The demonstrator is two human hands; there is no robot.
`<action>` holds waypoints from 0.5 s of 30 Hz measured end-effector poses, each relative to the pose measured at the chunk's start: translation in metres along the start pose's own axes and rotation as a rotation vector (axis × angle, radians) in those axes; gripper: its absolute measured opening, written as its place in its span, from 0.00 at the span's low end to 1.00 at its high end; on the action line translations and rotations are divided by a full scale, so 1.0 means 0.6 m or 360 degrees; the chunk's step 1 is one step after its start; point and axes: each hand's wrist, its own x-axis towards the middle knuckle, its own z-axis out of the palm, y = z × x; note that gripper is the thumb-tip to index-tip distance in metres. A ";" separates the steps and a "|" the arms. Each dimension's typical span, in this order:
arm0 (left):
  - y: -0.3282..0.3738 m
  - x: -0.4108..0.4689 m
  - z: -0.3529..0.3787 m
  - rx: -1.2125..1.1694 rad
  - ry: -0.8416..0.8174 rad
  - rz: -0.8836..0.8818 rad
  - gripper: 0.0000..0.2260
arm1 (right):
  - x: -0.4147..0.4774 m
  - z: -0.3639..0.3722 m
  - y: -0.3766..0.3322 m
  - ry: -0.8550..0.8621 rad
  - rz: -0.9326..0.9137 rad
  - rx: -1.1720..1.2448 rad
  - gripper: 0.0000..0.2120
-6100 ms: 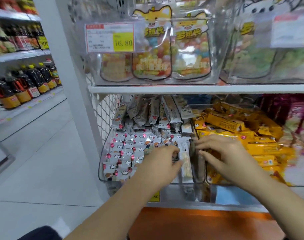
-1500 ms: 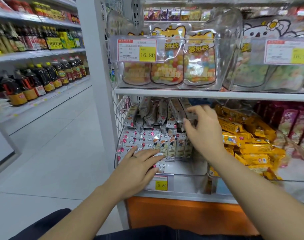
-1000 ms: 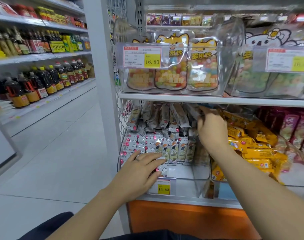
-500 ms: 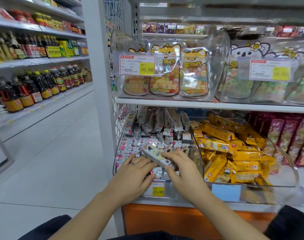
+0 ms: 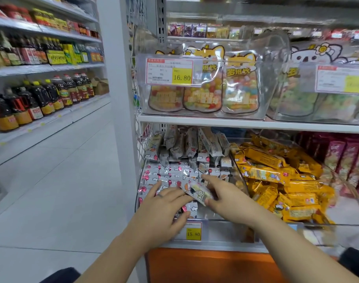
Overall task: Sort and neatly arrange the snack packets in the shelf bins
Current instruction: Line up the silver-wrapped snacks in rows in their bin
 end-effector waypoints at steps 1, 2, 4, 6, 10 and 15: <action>-0.001 0.000 0.004 0.0008 0.0029 0.0001 0.17 | 0.002 0.004 0.001 0.0017 -0.0006 -0.0094 0.28; -0.003 0.000 0.007 0.0007 0.0050 0.0007 0.17 | 0.007 0.007 0.002 0.0067 -0.0005 -0.0127 0.26; -0.005 -0.001 0.010 -0.0012 0.0063 0.0025 0.17 | 0.017 0.010 0.005 0.0234 0.0047 -0.0024 0.19; -0.008 -0.001 0.010 -0.0040 0.0057 0.0045 0.18 | 0.033 0.018 0.012 0.0419 0.0113 0.0179 0.14; -0.007 -0.001 0.007 -0.0101 0.0046 0.0046 0.17 | 0.055 0.044 0.016 0.0397 0.0103 0.0360 0.10; -0.009 -0.003 0.001 -0.0177 0.0031 0.0002 0.18 | 0.059 0.065 0.021 -0.0009 0.0005 0.0275 0.15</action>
